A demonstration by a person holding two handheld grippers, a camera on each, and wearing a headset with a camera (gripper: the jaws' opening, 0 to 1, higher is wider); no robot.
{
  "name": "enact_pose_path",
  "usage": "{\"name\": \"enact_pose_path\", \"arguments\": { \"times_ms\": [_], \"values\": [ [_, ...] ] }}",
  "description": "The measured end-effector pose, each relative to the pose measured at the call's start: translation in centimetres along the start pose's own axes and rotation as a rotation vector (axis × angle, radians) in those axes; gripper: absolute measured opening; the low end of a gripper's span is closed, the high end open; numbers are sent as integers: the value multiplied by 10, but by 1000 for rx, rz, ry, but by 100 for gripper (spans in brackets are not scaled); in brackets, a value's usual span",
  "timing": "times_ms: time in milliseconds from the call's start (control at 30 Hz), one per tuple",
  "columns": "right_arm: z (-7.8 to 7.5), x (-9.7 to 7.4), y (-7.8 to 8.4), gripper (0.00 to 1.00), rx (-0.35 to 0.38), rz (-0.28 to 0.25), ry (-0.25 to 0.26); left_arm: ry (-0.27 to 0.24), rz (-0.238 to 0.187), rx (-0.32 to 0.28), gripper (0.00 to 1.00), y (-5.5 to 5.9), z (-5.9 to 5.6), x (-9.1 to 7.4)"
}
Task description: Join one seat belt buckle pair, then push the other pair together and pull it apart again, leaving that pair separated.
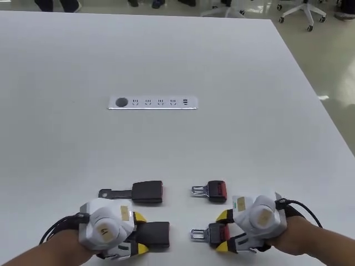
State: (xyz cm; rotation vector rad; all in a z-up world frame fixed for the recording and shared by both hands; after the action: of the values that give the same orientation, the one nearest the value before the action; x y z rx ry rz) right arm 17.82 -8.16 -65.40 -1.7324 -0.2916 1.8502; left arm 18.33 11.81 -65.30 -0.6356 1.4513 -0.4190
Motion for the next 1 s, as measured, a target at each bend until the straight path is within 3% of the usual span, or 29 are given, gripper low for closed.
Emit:
{"name": "enact_pose_path", "arguments": {
  "times_ms": [500, 1000],
  "values": [
    [1, 14, -17, 33, -13, -23, -14, 4, 11, 9, 34, -2, 0, 2],
    [8, 30, -44, 33, -27, -79, -35, 8, 20, 21, 33, -2, 0, 2]
  ]
}}
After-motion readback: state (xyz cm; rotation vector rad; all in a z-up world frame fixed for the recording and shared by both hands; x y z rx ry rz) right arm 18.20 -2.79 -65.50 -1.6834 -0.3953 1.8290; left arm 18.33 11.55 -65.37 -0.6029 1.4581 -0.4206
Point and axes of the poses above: the centre of the closed fingertips' face, and the gripper's own axes: x roughly forward along the fingers, z roughly to its left, y roughly out of its underside, the point moved 5 cm from there along -x, roughly backward along the fingers, and after that the axes turned 4 degrees about x, right-handed, at the moved point
